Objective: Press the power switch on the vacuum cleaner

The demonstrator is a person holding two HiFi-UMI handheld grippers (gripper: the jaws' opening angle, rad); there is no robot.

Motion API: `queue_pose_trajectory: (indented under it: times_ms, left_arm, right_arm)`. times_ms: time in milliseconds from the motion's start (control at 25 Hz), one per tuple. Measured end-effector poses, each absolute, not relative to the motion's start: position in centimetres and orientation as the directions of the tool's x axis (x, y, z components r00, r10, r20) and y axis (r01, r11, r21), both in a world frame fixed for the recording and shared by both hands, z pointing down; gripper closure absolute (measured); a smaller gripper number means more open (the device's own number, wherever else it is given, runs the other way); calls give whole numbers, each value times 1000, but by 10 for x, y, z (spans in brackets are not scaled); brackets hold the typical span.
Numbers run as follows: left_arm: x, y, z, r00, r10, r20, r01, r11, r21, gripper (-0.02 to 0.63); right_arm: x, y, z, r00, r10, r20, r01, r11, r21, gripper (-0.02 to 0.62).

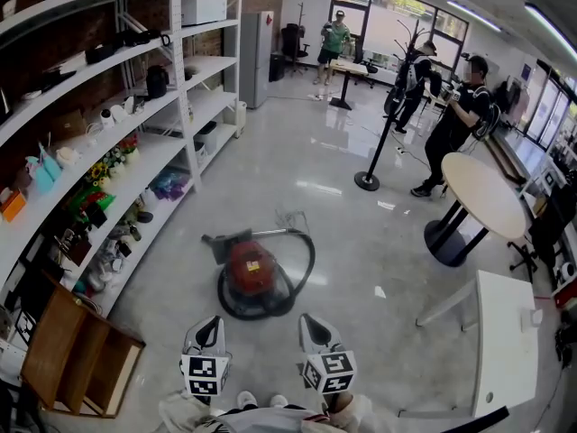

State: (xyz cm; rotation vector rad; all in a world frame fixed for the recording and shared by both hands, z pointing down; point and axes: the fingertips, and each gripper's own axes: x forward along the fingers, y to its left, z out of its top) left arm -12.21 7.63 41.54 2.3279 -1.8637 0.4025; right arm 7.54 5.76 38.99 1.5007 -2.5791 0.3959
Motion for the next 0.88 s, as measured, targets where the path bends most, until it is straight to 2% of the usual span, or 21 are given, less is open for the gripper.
queue_pose_trajectory:
  times_ms: [880]
  left_arm:
    - [-132, 81, 414, 188, -939, 289, -974, -217, -72, 606]
  right_arm:
    - [67, 57, 390, -512, -824, 241, -859, 487, -158, 597]
